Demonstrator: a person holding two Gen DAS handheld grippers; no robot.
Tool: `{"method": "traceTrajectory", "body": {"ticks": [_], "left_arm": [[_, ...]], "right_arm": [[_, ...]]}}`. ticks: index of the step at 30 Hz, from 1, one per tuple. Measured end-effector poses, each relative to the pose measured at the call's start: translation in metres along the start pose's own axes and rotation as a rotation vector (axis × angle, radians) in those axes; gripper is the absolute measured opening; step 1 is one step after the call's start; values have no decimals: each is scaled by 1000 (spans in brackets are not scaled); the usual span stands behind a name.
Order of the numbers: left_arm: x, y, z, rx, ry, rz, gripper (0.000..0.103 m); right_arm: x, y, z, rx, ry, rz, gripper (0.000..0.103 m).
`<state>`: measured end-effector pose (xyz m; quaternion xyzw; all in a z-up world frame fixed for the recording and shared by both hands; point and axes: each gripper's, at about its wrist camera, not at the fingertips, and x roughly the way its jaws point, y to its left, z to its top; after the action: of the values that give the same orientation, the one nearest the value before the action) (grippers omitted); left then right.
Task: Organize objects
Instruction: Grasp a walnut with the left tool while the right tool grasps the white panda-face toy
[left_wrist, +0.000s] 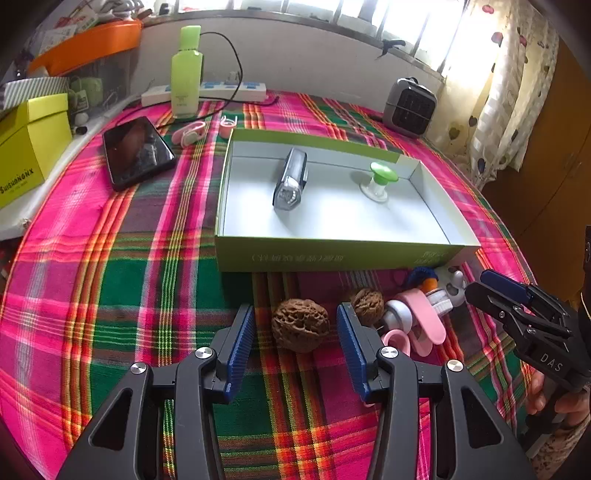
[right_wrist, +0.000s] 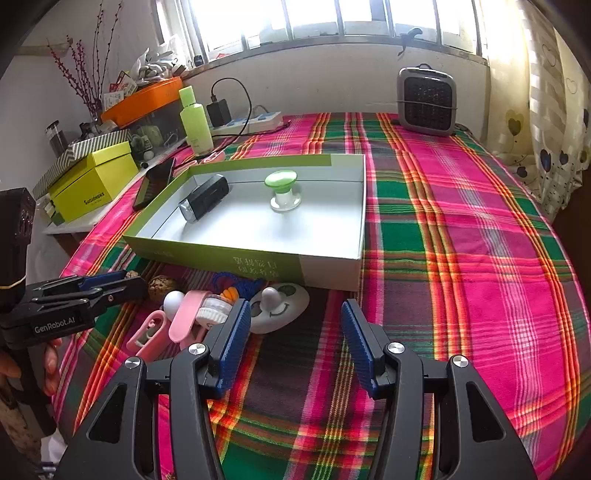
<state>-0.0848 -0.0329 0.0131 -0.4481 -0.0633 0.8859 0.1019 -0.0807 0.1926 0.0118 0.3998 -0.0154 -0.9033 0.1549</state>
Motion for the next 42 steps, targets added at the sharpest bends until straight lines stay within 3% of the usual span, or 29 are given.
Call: {"method": "traceTrajectory", "body": {"ticks": [16,27,30,34,42], "left_arm": [[6,0,0,7,5,5,45],[7,1,3,-6,-2,-1,44],[7,1,3,-10,-4,-1,43],[7,2,3,-12,-4,-2,32],[7,2,3,-9,-6,1,31]], "right_arm": [[23,1,5,40,58,23,52],[23,-1,7,50,52,29,52],[23,-1,7,51,49,34,45],[24,0,7,46,55,38,43],[21,-1,7,46,42,42,37]]}}
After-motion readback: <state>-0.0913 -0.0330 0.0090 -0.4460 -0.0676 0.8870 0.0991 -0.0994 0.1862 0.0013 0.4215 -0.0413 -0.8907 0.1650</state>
